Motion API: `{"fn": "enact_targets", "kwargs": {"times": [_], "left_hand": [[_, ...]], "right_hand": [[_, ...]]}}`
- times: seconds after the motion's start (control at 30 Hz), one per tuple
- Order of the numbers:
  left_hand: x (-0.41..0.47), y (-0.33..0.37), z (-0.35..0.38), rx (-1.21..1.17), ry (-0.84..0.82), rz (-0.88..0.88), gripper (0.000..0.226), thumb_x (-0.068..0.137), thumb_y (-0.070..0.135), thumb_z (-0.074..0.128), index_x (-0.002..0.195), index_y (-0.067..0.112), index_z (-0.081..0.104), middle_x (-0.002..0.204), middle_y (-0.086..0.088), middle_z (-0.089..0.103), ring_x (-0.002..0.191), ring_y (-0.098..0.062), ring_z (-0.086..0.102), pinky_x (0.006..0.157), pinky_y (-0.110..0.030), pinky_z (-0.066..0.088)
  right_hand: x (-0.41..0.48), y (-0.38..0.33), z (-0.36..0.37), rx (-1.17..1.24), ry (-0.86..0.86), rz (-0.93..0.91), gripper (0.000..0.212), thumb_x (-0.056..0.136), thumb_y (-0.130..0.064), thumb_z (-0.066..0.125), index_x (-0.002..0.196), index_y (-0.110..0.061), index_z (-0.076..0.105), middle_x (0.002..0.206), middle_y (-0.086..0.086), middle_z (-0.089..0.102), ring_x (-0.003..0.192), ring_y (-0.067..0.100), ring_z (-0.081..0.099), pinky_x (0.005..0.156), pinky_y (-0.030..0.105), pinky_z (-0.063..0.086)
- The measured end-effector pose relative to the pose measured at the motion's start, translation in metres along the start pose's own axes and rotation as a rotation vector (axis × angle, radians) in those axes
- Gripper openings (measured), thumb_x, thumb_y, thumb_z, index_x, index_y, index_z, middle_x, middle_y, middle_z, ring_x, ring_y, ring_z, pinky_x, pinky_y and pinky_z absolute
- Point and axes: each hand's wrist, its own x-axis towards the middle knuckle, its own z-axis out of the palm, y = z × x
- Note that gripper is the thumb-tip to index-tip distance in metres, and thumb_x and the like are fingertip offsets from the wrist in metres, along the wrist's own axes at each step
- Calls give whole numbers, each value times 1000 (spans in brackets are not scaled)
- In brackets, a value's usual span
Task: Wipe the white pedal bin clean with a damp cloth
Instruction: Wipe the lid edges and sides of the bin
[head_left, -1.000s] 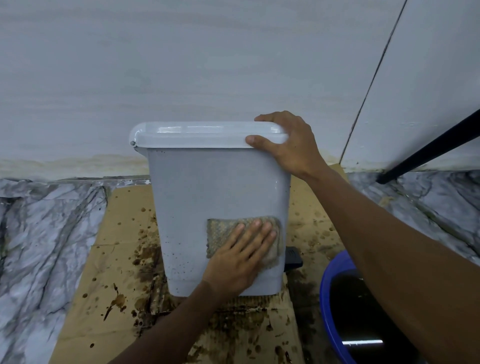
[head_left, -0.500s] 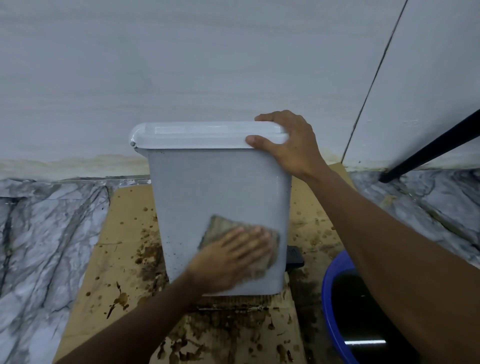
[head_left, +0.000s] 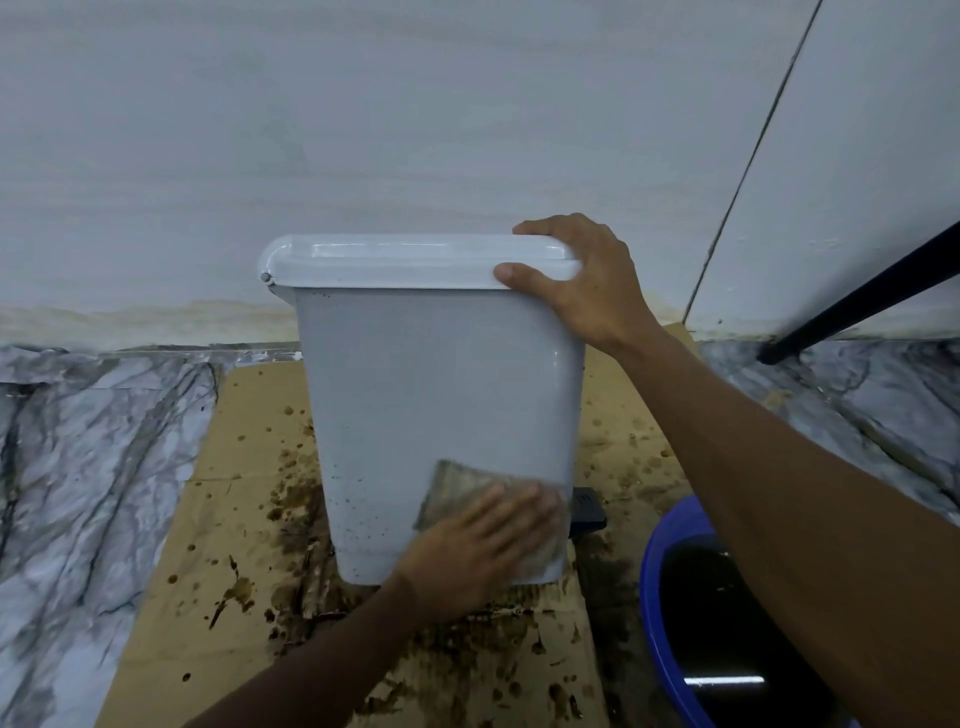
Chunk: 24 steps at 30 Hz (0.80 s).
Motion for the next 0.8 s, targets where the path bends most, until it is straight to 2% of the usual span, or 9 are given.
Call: {"fn": "enact_targets", "kwargs": {"times": [0.1,0.23,0.37,0.43,0.53,0.63,0.67,0.73,0.8], "left_hand": [[-31,9,9,-12,-100,218,80,99,37,50,163,7,13,171,-12,9,159,-27,3,128,-44,-8],[-43,-23,0,1,-109,309,77,101,38,47,163,9,12,171,-10,8,159,-25,2,128,-42,-7],[-16,-69,-25,-13,-60,73,68,106,45,30,164,15,10,172,-11,0,158,-25,-4,127,-44,-11],[16,-98,-45,-25,36,-77,62,109,45,23,163,15,14,171,-12,6,158,-27,1,128,-44,-3],[55,-125,-68,-28,238,-382,62,108,43,32,160,11,26,168,-15,20,157,-31,14,128,-48,10],[64,-98,-63,-90,282,-584,63,107,41,29,161,8,22,169,-15,10,158,-32,8,128,-50,6],[62,-82,-57,-107,265,-568,63,108,41,27,161,8,19,170,-14,5,158,-32,5,128,-49,3],[50,-50,-40,-108,200,-422,62,109,42,26,162,9,19,171,-12,2,158,-31,3,128,-48,1],[30,-33,-27,-59,115,-243,65,108,41,38,162,10,21,171,-13,9,158,-30,6,128,-47,1]], "right_hand": [[-2,0,0,13,-3,-9,46,74,-60,78,113,-39,70,118,-21,64,116,7,51,101,30,43],[-3,-2,-1,24,-2,-4,45,75,-58,79,114,-38,70,117,-21,64,115,6,50,99,26,42],[-4,-2,1,28,9,-20,43,75,-56,80,112,-37,71,115,-20,65,113,7,51,97,28,44],[-3,-1,1,33,12,-17,43,74,-55,81,112,-36,71,114,-19,65,113,7,52,97,28,44],[-3,0,0,18,3,-40,46,74,-58,80,113,-35,71,114,-17,66,113,9,53,96,30,46],[-4,1,1,-7,16,-65,46,74,-59,79,113,-36,71,115,-16,66,113,9,54,94,26,44],[-5,1,1,-11,22,-66,45,73,-60,79,112,-38,71,116,-17,66,113,8,53,94,24,43],[-6,2,0,-23,15,-66,45,74,-60,79,113,-40,69,118,-18,65,114,7,52,93,21,40],[-6,3,-1,-46,9,-75,46,74,-60,79,115,-40,69,119,-19,64,114,6,51,92,15,37]]}}
